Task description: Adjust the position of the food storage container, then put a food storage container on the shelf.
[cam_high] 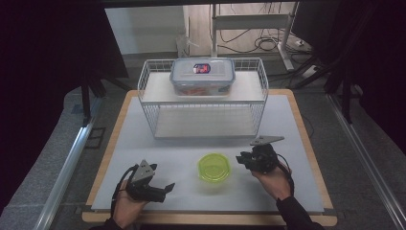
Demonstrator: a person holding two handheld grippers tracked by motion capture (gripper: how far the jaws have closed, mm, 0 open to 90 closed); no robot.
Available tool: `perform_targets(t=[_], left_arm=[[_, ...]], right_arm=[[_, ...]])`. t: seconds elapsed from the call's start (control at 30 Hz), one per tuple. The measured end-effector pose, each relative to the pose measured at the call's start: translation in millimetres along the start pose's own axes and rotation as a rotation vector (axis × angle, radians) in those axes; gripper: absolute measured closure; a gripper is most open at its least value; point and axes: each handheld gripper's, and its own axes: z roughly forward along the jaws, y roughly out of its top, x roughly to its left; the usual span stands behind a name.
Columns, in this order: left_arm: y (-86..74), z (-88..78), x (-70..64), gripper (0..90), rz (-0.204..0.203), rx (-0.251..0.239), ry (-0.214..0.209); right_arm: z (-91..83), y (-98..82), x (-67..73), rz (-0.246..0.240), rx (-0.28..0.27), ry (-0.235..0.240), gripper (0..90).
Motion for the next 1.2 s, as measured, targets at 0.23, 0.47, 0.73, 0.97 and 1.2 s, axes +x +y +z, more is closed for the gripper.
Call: perform_targets(t=[0.23,0.47,0.73,0.97,1.2], left_arm=[[-3.6,-0.8,-1.9,5.6,0.015,0.028,0.016],[-6.2,-1.0,-1.0,5.6,0.012,0.035,0.024],[-6.1,0.4,-1.7,5.6,0.021,0.038,0.026],[-6.1,-0.1,-1.7,5.6,0.022,0.033,0.026],[-5.4,0.9,-2.6,5.7,0.028,0.036,0.026]], right_arm=[[-11.2,-12.6,1.7,-0.031,-0.012,-0.012,48.3],[-13.9,-28.0,-0.7,-0.03,-0.002,-0.011,29.7],[-13.9,-31.1,-0.9,-0.015,0.016,-0.014,31.5],[-19.2,-26.6,-1.4,0.03,0.005,0.003,39.3],[-23.7,-18.2,0.9,0.09,-0.033,0.084,48.0]])
